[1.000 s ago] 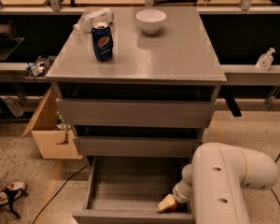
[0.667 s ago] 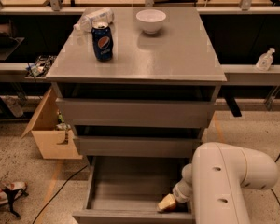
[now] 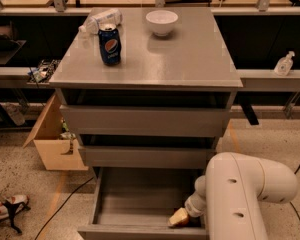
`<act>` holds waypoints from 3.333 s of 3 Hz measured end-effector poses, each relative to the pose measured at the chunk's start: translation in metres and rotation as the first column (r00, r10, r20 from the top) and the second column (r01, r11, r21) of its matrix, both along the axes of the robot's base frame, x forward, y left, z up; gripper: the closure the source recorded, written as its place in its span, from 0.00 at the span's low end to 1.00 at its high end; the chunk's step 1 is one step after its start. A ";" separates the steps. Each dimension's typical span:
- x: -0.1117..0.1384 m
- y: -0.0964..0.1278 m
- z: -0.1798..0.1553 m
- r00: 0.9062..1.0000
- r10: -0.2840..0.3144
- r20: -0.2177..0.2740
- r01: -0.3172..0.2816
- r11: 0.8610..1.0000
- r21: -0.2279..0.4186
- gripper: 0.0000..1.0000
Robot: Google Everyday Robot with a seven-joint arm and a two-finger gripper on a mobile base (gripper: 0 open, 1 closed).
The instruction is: Pick orange from bottom drawer and place on counter
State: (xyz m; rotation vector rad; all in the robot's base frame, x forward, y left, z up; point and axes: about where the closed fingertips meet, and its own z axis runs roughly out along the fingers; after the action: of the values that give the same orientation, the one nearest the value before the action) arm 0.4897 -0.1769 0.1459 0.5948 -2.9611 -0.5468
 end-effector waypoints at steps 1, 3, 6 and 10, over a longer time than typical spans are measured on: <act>0.000 0.000 0.000 1.000 0.000 0.000 0.000 1.000 0.000 0.00; 0.000 0.000 0.000 1.000 0.000 0.000 0.000 1.000 0.000 0.41; 0.001 0.032 0.013 0.991 -0.123 -0.047 0.126 0.989 0.082 1.00; -0.015 -0.002 0.104 0.993 -0.066 0.096 0.040 0.967 0.251 1.00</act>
Offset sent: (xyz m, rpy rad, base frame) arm 0.0024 0.0365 -0.0012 0.0378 0.0468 -0.2161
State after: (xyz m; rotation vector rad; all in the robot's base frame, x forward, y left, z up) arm 0.4746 -0.1792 0.2496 0.5815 -3.0356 -0.9311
